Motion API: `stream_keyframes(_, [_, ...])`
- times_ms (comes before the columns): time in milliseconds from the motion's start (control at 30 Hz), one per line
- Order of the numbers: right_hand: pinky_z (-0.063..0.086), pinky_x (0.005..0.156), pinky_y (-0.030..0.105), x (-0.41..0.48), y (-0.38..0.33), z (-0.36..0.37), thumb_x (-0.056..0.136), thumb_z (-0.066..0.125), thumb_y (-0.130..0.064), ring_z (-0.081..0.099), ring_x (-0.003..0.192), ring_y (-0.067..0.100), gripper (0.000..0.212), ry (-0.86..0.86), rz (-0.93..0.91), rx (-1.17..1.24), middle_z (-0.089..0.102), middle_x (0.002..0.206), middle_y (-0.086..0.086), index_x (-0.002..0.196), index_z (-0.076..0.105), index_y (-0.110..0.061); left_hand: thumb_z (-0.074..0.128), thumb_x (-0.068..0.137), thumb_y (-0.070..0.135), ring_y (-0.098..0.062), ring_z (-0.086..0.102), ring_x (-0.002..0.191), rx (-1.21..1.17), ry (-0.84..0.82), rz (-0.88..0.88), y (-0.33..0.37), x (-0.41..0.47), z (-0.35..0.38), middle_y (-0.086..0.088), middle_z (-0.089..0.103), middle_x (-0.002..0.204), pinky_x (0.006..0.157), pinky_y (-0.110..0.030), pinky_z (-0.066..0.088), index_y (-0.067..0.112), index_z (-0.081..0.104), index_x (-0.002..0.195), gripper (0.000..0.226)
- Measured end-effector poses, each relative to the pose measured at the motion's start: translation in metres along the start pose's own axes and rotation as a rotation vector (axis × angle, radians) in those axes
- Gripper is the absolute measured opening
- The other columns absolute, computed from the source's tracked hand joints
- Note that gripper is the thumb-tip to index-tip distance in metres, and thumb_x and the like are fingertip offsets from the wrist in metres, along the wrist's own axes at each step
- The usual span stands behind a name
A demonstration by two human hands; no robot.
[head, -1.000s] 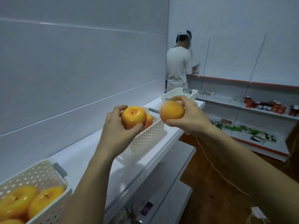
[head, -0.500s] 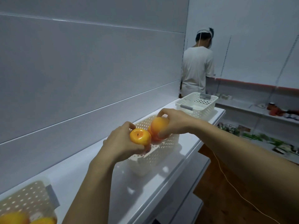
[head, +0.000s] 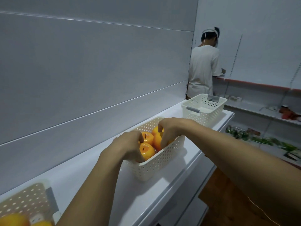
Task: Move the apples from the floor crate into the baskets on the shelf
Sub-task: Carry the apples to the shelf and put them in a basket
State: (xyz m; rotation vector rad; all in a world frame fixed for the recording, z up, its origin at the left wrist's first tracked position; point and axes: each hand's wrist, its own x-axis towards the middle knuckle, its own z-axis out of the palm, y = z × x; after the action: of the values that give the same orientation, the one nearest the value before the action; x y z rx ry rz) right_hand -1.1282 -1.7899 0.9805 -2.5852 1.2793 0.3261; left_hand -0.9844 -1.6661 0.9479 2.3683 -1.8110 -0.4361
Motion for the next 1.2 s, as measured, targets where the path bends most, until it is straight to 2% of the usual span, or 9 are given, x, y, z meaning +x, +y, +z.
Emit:
stream_keyframes(267, [0.048, 0.063, 0.028, 0.011, -0.001, 0.013, 0.064, 0.089, -0.043, 0.063, 0.096, 0.02, 0.071, 0.006, 0.053, -0.077, 0.066, 0.11, 0.003, 0.124, 0.06, -0.019, 0.083, 0.073, 0.034, -0.021, 0.062, 0.101, 0.053, -0.005, 0.038, 0.003, 0.01, 0.013, -0.001, 0.066, 0.118, 0.088, -0.037, 0.058, 0.025, 0.058, 0.124, 0.057])
stream_keyframes(400, [0.047, 0.068, 0.03, 0.011, 0.001, 0.016, 0.066, 0.088, -0.046, 0.063, 0.098, 0.021, 0.069, -0.023, 0.054, -0.088, 0.067, 0.11, 0.003, 0.123, 0.06, -0.02, 0.083, 0.074, 0.032, -0.018, 0.061, 0.101, 0.047, 0.002, 0.055, 0.001, 0.011, 0.015, 0.001, 0.065, 0.119, 0.085, -0.032, 0.057, 0.026, 0.057, 0.125, 0.058])
stream_keyframes(567, [0.044, 0.059, 0.025, 0.008, 0.001, 0.01, 0.065, 0.088, -0.049, 0.062, 0.096, 0.02, 0.07, -0.01, 0.025, -0.096, 0.065, 0.112, 0.002, 0.123, 0.061, -0.021, 0.08, 0.074, 0.038, -0.019, 0.062, 0.102, 0.027, 0.032, 0.073, 0.0, 0.011, 0.018, 0.003, 0.065, 0.119, 0.087, -0.036, 0.058, 0.026, 0.057, 0.123, 0.055])
stream_keyframes(633, [0.049, 0.062, 0.024, 0.007, 0.002, 0.006, 0.066, 0.088, -0.049, 0.063, 0.096, 0.02, 0.069, -0.007, 0.016, -0.089, 0.066, 0.114, 0.002, 0.123, 0.062, -0.02, 0.079, 0.075, 0.041, -0.019, 0.062, 0.103, 0.023, 0.036, 0.082, 0.001, 0.011, 0.02, 0.003, 0.065, 0.12, 0.088, -0.038, 0.058, 0.026, 0.057, 0.123, 0.055])
stream_keyframes(700, [0.056, 0.073, 0.028, 0.007, 0.005, 0.005, 0.065, 0.087, -0.05, 0.065, 0.094, 0.02, 0.069, -0.007, 0.014, -0.08, 0.066, 0.113, 0.002, 0.123, 0.064, -0.021, 0.079, 0.075, 0.041, -0.02, 0.061, 0.103, 0.029, 0.043, 0.084, 0.002, 0.01, 0.02, 0.003, 0.066, 0.12, 0.088, -0.038, 0.058, 0.026, 0.057, 0.123, 0.055])
stream_keyframes(767, [0.057, 0.078, 0.031, 0.007, 0.008, 0.004, 0.065, 0.087, -0.052, 0.064, 0.094, 0.02, 0.07, 0.001, 0.006, -0.06, 0.066, 0.113, 0.001, 0.124, 0.062, -0.022, 0.079, 0.075, 0.041, -0.019, 0.061, 0.102, 0.03, 0.038, 0.082, 0.003, 0.01, 0.019, 0.003, 0.065, 0.121, 0.087, -0.036, 0.057, 0.026, 0.056, 0.124, 0.056])
stream_keyframes(933, [0.044, 0.075, 0.027, -0.007, 0.016, -0.003, 0.079, 0.079, -0.049, 0.056, 0.102, 0.02, 0.064, 0.138, -0.045, 0.061, 0.061, 0.125, 0.002, 0.131, 0.059, -0.019, 0.087, 0.065, 0.045, -0.018, 0.062, 0.104, -0.024, 0.046, 0.072, -0.002, 0.003, 0.01, 0.005, 0.064, 0.126, 0.086, -0.035, 0.058, 0.03, 0.053, 0.131, 0.076])
stream_keyframes(1033, [0.048, 0.082, 0.029, -0.019, 0.024, -0.005, 0.081, 0.076, -0.047, 0.057, 0.105, 0.019, 0.059, 0.263, -0.05, 0.161, 0.062, 0.13, 0.002, 0.131, 0.06, -0.02, 0.089, 0.061, 0.047, -0.018, 0.061, 0.105, -0.038, 0.101, 0.086, -0.006, -0.008, -0.003, 0.006, 0.063, 0.127, 0.087, -0.037, 0.057, 0.029, 0.054, 0.134, 0.083])
stream_keyframes(1200, [0.043, 0.082, 0.028, -0.052, 0.029, 0.006, 0.085, 0.07, -0.041, 0.059, 0.113, 0.018, 0.054, 0.471, -0.035, 0.297, 0.063, 0.132, 0.0, 0.133, 0.059, -0.019, 0.084, 0.068, 0.053, -0.016, 0.061, 0.109, -0.076, 0.244, 0.119, -0.011, -0.034, -0.02, 0.004, 0.061, 0.132, 0.091, -0.037, 0.053, 0.025, 0.054, 0.136, 0.079])
